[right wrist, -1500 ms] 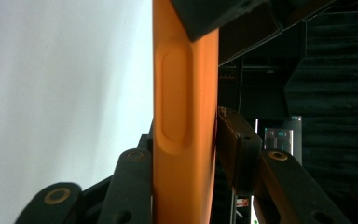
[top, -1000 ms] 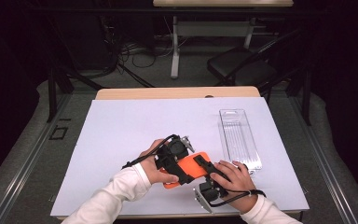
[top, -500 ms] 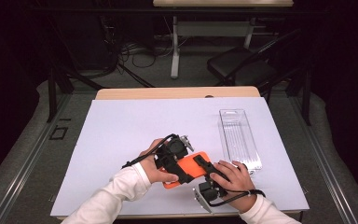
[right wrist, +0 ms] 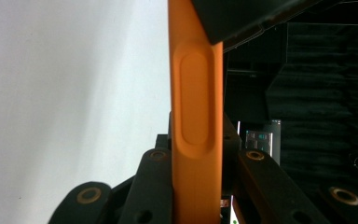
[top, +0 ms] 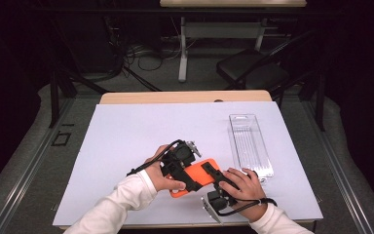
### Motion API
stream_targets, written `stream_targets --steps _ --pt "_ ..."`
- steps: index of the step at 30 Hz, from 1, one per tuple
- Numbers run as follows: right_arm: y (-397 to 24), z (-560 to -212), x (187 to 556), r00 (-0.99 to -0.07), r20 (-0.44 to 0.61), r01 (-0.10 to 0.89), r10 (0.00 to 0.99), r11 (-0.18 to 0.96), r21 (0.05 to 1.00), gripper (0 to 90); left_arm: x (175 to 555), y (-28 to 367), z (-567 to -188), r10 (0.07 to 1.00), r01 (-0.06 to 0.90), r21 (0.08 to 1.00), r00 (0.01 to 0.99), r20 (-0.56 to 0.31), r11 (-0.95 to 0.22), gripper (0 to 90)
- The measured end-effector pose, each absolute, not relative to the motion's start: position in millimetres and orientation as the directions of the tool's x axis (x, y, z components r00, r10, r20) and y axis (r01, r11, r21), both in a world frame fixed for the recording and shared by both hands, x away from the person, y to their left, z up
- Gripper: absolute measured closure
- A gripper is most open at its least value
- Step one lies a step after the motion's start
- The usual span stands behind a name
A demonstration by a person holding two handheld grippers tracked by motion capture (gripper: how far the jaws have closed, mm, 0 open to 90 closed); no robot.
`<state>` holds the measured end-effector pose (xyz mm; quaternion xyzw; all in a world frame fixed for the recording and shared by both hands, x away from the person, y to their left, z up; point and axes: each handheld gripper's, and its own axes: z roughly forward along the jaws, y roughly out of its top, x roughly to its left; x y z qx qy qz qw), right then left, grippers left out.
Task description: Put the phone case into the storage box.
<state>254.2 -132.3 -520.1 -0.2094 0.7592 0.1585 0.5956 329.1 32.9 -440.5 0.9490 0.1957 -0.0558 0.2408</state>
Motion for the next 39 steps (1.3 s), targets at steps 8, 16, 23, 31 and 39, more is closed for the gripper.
stream_targets --steps 8,16,23,31,39 --pt "-133.8 -520.9 254.5 -0.187 -0.974 -0.514 -0.130 0.857 -0.016 83.8 329.7 32.2 -440.7 0.350 0.408 0.437 0.913 -0.210 -0.801 15.7" --pt "-134.0 -521.2 254.4 -0.181 -0.975 -0.515 -0.129 0.857 -0.018 84.8 330.5 32.5 -440.9 0.352 0.416 0.434 0.909 -0.224 -0.799 15.6" --pt "-133.5 -520.8 254.4 -0.177 -0.976 -0.517 -0.130 0.856 -0.020 85.6 330.9 33.7 -440.6 0.354 0.423 0.434 0.906 -0.233 -0.795 15.5" --pt "-135.1 -519.4 253.9 -0.174 -0.978 -0.521 -0.113 0.854 -0.007 87.3 331.7 34.6 -440.7 0.355 0.437 0.442 0.898 -0.258 -0.784 15.3" --pt "-135.5 -519.3 253.4 -0.168 -0.979 -0.517 -0.115 0.856 -0.011 87.4 331.7 34.3 -440.9 0.358 0.442 0.441 0.895 -0.264 -0.781 15.2"
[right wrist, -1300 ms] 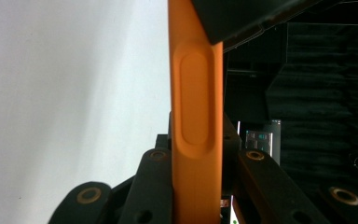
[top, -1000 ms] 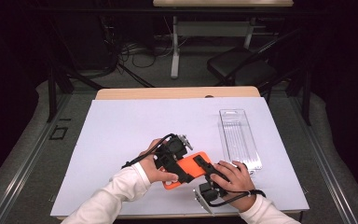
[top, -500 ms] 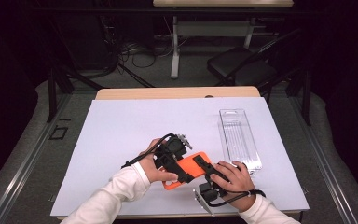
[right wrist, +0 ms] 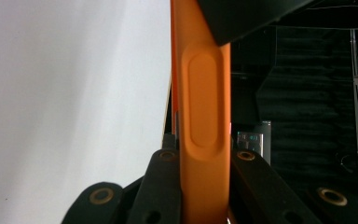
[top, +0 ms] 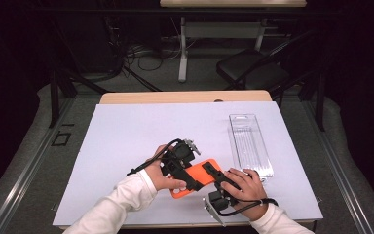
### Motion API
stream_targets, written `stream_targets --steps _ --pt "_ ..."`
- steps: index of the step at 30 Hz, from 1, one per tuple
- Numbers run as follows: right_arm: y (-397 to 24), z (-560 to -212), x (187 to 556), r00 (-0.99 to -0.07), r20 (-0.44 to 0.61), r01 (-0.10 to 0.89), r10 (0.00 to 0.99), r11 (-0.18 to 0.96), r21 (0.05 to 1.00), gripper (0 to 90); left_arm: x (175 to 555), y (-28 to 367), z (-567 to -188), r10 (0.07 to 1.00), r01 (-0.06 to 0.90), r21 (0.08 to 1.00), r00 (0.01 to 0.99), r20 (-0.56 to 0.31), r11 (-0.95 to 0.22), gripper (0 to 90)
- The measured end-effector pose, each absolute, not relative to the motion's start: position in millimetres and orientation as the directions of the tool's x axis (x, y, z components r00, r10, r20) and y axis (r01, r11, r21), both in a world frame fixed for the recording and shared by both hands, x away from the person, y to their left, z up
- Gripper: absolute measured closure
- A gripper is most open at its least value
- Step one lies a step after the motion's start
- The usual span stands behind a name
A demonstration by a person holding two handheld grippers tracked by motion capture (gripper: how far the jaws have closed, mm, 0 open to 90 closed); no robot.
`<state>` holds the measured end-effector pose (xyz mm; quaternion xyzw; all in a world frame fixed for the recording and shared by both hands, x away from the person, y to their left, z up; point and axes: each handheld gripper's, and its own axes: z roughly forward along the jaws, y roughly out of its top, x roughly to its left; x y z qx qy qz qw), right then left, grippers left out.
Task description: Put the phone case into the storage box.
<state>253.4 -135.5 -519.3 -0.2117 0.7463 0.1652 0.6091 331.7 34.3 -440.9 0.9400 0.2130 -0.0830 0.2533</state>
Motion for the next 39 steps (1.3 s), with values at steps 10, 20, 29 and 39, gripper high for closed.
stream_targets --steps 10,20,29,39 --pt "-135.1 -519.5 253.5 -0.171 -0.978 -0.517 -0.116 0.856 -0.011 87.4 332.3 34.8 -442.1 0.366 0.451 0.442 0.891 -0.267 -0.775 14.6" --pt "-135.0 -520.0 254.1 -0.179 -0.978 -0.512 -0.111 0.859 -0.004 87.4 330.6 35.1 -442.2 0.362 0.437 0.440 0.899 -0.248 -0.785 14.1" --pt "-135.3 -520.5 255.2 -0.189 -0.976 -0.505 -0.103 0.863 0.007 87.4 328.5 38.3 -439.0 0.364 0.428 0.454 0.904 -0.225 -0.781 14.1" --pt "-137.0 -521.1 257.3 -0.204 -0.974 -0.494 -0.102 0.869 0.012 87.3 326.5 46.7 -434.0 0.362 0.417 0.468 0.909 -0.207 -0.779 14.1"
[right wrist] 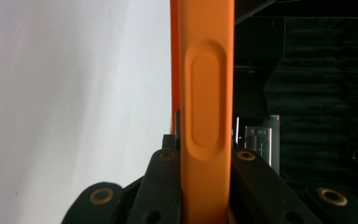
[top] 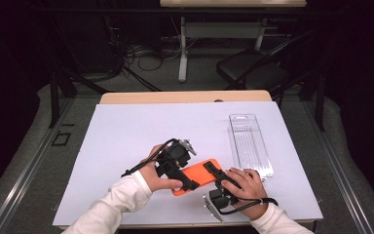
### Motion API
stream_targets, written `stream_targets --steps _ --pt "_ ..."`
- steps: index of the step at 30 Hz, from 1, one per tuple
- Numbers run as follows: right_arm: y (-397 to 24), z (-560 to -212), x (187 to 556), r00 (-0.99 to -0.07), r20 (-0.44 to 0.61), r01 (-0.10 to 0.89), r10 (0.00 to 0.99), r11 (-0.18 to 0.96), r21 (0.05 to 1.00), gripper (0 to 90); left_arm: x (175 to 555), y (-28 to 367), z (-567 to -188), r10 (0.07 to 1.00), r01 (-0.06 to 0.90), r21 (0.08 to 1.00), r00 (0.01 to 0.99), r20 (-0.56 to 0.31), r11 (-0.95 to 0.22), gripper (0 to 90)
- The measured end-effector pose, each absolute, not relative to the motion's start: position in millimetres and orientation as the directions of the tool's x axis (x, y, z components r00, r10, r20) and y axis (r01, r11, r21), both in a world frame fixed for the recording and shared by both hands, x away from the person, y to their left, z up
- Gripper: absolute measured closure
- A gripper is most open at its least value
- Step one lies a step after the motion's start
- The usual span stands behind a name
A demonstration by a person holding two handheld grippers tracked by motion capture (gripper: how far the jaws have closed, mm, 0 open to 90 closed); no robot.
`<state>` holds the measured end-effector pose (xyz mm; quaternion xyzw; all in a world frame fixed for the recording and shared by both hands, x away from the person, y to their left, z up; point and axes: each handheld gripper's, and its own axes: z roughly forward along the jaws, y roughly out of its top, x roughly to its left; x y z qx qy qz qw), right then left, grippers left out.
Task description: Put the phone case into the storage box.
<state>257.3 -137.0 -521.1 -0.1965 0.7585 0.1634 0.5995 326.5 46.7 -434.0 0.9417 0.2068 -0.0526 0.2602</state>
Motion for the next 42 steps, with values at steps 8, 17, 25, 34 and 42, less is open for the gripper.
stream_targets --steps 8,17,25,34,42 --pt "-140.2 -520.9 259.0 -0.211 -0.972 -0.483 -0.100 0.876 0.015 87.4 323.7 55.4 -429.5 0.375 0.425 0.489 0.905 -0.201 -0.762 14.1" --pt "-142.7 -520.5 260.6 -0.224 -0.971 -0.477 -0.086 0.878 0.032 87.3 323.7 65.9 -424.8 0.384 0.428 0.506 0.903 -0.196 -0.749 14.2" --pt "-143.8 -519.6 261.4 -0.241 -0.968 -0.471 -0.076 0.881 0.048 87.4 322.5 72.8 -420.2 0.389 0.429 0.522 0.901 -0.191 -0.737 14.2" --pt "-145.8 -518.5 262.3 -0.273 -0.961 -0.465 -0.035 0.880 0.099 87.3 319.5 78.9 -416.1 0.385 0.429 0.533 0.901 -0.199 -0.729 14.3" --pt "-150.2 -514.5 263.9 -0.328 -0.945 -0.446 0.005 0.881 0.159 87.4 316.6 85.4 -412.3 0.372 0.411 0.543 0.909 -0.187 -0.732 14.3"
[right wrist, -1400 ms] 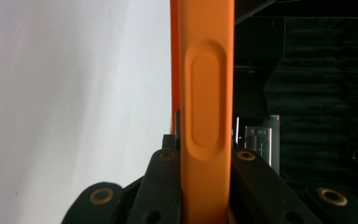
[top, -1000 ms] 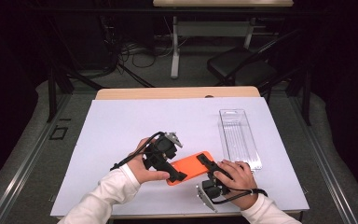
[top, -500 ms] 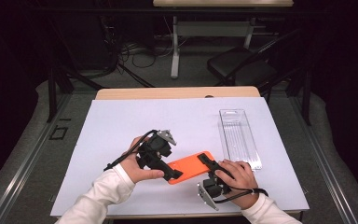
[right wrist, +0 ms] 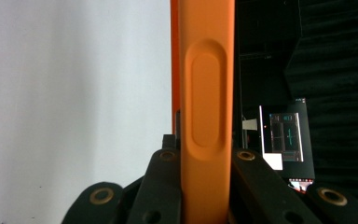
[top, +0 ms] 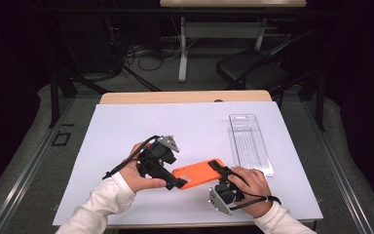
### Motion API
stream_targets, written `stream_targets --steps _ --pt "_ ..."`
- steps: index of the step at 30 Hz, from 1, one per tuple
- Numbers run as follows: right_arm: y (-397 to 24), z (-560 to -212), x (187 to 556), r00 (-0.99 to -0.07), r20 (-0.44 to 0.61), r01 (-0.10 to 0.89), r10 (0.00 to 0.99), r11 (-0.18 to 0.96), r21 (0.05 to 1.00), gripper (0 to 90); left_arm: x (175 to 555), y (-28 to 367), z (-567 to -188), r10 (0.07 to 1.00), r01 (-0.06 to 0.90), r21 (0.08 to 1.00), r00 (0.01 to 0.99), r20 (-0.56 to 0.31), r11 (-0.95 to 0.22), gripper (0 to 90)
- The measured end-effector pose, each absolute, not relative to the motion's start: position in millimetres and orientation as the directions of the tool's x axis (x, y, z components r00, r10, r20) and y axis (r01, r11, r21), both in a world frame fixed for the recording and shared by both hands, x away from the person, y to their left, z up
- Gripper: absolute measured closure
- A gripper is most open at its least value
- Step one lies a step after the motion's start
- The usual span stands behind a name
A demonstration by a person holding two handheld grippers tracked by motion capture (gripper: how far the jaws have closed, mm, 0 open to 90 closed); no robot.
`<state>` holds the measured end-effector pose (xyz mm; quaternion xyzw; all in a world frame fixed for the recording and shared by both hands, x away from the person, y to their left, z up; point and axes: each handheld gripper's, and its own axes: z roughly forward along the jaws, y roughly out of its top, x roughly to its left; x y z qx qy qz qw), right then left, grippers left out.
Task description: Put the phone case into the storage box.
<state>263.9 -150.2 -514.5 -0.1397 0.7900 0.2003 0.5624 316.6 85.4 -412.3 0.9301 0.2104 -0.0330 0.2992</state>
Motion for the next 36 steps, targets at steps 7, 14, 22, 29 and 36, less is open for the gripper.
stream_targets --steps 7,14,22,29,36 --pt "-151.7 -512.8 264.4 -0.362 -0.931 -0.440 0.048 0.872 0.216 87.5 314.9 90.5 -409.9 0.380 0.413 0.549 0.907 -0.180 -0.726 14.3" --pt "-152.4 -513.0 264.8 -0.408 -0.910 -0.430 0.073 0.864 0.262 87.5 311.6 93.8 -410.6 0.390 0.416 0.542 0.905 -0.169 -0.731 14.3" --pt "-153.5 -509.5 266.3 -0.493 -0.860 -0.388 0.133 0.851 0.353 87.4 308.8 96.0 -409.7 0.393 0.414 0.550 0.905 -0.162 -0.726 14.3" --pt "-155.1 -510.1 268.7 -0.545 -0.821 -0.357 0.172 0.838 0.413 87.5 306.1 98.8 -406.7 0.395 0.406 0.571 0.906 -0.150 -0.713 14.3" --pt "-159.7 -511.1 272.7 -0.609 -0.758 -0.309 0.235 0.810 0.499 87.6 303.9 101.4 -408.4 0.409 0.400 0.577 0.904 -0.123 -0.712 14.3"
